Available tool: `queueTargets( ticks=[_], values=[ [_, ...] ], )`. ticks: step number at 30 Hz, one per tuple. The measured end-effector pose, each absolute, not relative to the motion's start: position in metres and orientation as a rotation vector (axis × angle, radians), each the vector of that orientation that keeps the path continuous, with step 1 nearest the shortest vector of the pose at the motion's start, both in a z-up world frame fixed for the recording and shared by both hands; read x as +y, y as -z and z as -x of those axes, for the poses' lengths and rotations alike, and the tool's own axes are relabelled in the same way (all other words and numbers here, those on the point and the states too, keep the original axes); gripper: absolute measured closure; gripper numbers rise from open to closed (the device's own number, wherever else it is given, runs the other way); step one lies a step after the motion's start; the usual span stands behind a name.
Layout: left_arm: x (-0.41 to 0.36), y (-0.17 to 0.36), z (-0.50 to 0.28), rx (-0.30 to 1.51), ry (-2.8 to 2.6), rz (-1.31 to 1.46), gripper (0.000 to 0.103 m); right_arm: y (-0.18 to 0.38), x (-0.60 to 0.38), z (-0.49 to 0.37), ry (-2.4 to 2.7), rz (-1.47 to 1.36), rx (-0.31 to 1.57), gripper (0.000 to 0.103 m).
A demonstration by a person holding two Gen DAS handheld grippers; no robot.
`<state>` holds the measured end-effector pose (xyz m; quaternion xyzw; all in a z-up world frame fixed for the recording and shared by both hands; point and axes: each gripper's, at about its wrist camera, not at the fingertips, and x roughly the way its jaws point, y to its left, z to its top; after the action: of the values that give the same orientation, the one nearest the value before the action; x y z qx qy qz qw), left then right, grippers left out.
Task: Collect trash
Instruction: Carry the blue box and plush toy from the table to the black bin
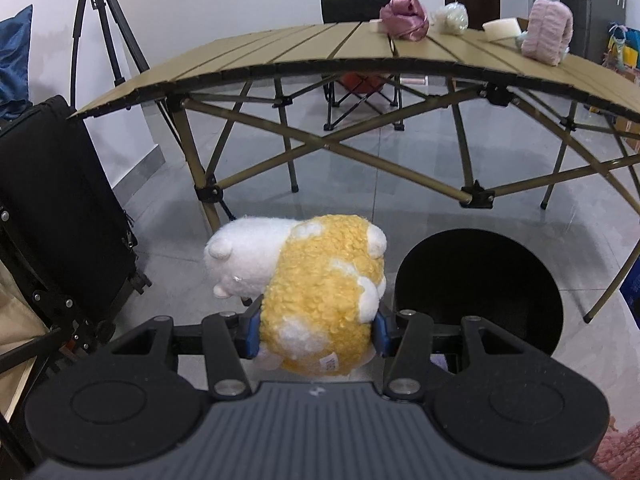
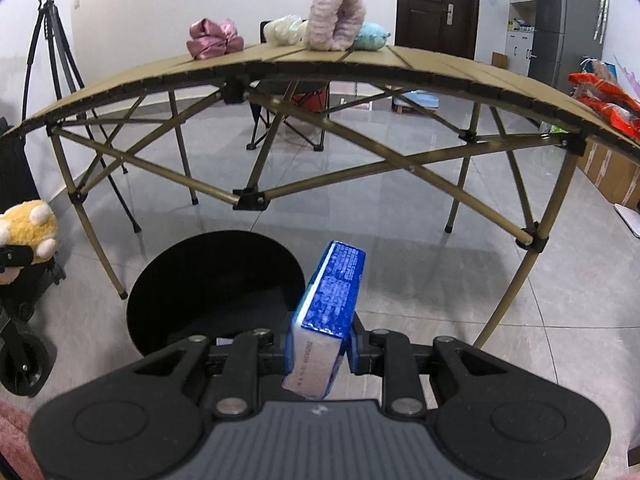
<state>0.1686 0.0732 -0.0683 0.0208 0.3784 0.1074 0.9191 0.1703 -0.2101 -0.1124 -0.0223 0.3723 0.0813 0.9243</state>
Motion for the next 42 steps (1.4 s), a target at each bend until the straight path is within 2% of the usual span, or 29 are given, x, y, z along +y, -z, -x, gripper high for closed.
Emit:
queueTargets(
  ticks=[42],
  values=[
    [0.109,0.1,-0.208,0.895,-0.287,0.027,0.052,0.144,-0.115,-0.253,-0.302,0.08,0.971,0.08]
  ],
)
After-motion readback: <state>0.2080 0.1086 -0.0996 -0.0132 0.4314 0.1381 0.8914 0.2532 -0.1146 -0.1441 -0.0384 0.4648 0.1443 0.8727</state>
